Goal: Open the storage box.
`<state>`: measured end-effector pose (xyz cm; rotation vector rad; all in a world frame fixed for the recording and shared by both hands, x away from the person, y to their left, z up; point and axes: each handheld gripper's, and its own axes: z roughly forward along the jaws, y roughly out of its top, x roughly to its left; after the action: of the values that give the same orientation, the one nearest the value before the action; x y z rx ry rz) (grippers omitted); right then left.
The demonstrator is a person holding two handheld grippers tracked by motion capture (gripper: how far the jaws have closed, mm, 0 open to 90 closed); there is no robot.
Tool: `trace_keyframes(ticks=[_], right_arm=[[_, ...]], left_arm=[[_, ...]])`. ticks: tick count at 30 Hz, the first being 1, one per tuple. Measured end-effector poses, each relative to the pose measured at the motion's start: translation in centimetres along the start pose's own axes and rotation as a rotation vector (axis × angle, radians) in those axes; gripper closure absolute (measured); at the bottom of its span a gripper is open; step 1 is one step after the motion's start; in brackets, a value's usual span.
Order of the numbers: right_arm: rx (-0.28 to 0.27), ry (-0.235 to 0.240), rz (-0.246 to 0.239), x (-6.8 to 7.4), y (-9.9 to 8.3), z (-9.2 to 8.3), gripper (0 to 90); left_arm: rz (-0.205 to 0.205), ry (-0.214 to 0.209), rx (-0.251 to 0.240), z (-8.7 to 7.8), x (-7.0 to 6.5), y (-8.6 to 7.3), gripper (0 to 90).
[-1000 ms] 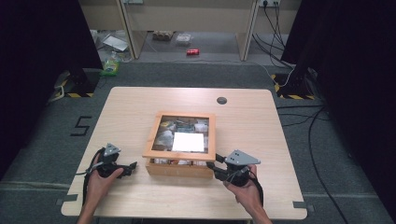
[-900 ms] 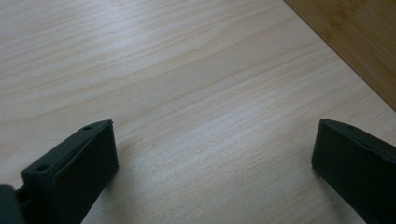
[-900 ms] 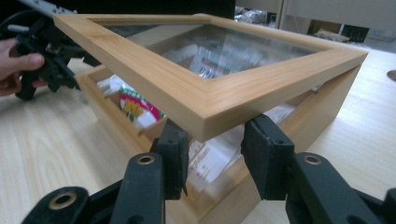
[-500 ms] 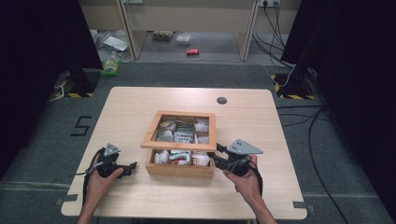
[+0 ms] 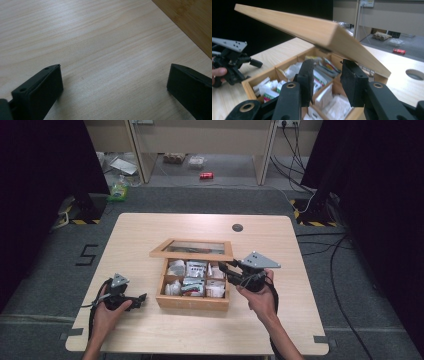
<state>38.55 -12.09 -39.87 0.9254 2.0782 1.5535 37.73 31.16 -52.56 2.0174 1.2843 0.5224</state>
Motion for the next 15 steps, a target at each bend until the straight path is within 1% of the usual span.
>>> trace_keyframes(ticks=[3,7,15], right_arm=[[-0.001,0.002,-0.005,-0.1,0.8,0.4,62.7],[-0.002,0.002,0.012,-0.5,1.4,0.6,64.1],[0.000,-0.017,0.008,-1.4,2.5,1.4,64.0]], left_arm=[[-0.002,0.000,-0.001,0.0,0.0,0.0,0.0],[-0.002,0.000,-0.002,0.0,0.0,0.0,0.0],[-0.001,0.001,-0.002,0.0,0.0,0.0,0.0]])
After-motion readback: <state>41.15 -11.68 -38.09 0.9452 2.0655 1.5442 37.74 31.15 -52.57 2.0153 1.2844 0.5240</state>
